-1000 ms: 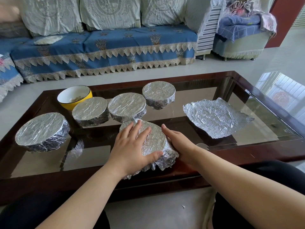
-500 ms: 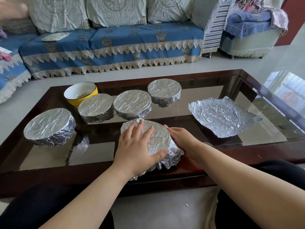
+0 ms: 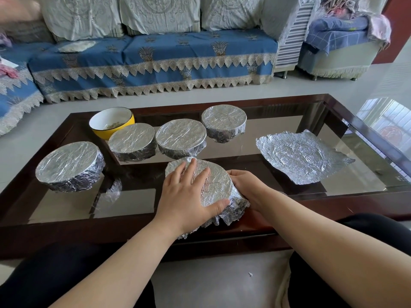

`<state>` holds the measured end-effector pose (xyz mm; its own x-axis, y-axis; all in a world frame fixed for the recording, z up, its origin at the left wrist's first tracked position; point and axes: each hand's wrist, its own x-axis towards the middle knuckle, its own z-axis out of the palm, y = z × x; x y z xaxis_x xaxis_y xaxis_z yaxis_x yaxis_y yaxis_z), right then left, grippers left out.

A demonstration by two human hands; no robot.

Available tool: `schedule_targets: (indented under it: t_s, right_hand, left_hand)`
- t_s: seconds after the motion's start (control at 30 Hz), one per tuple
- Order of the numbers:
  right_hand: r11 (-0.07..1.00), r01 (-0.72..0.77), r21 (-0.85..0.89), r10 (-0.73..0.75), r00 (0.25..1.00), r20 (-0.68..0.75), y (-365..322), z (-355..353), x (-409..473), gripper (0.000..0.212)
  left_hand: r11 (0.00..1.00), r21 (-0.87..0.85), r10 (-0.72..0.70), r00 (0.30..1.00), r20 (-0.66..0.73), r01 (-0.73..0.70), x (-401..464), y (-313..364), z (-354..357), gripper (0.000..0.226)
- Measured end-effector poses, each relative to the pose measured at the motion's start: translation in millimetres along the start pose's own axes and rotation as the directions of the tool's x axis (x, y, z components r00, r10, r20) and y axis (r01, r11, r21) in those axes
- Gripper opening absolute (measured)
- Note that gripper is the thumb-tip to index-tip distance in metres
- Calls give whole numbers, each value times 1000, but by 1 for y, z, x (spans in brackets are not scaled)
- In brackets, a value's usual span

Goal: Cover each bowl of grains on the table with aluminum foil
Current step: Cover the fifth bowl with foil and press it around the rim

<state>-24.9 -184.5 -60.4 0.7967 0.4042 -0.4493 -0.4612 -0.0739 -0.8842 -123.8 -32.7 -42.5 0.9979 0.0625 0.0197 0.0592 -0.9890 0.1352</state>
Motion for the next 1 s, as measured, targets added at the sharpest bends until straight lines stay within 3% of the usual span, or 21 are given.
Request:
schedule_targets:
  t_s: [0.07,0.13,0.4,0.53,0.6,0.7,0.77,0.87,0.93,1.0]
  right_hand:
    - [1000,9,7,-9,1000,16,-1,0,0,7]
    - [999,23,-42,-23,1000,16,0,1,1,13]
    - [902,79,-424,-118,991,-65,-3,0,4,27]
    - [904,15,-426,-42,998,-55,-19,-10,3,39]
    - [915,56,-400,-115,985,-126,-27,-17,9,42]
    - [840,215,-498,-381,887,-261,-32,-13,-3,40]
    - [758,318,-569,-469,873,-137,-27,1,-26,41]
    - [619,384,-685,-440,892,103,-9,23,-45,45]
    - [521,411,-749,-465,872,155,-2,29,-44,48]
    - [508,404,-760,-475,868,144,-1,32,-42,48]
  left_hand:
    - [1000,2,-1,1000,7,1,0,0,0,108]
    - [1000,-3,-1,1000,9,1,1,-1,0,107]
    - [1000,3,6,1000,29,-6,2,0,-1,107]
    - [1000,7,-1,999,52,1,3,0,-3,105]
    - [1000,11,-9,998,59,8,3,1,-4,104]
    - [1000,0,-28,998,62,28,2,3,-5,103]
    - [999,-7,-35,998,47,35,3,5,-4,105]
    - [999,-6,-39,999,25,39,2,5,-4,106]
    - [1000,1,-30,999,20,30,1,5,-4,107]
    - [1000,3,-22,1000,12,22,1,5,-5,107]
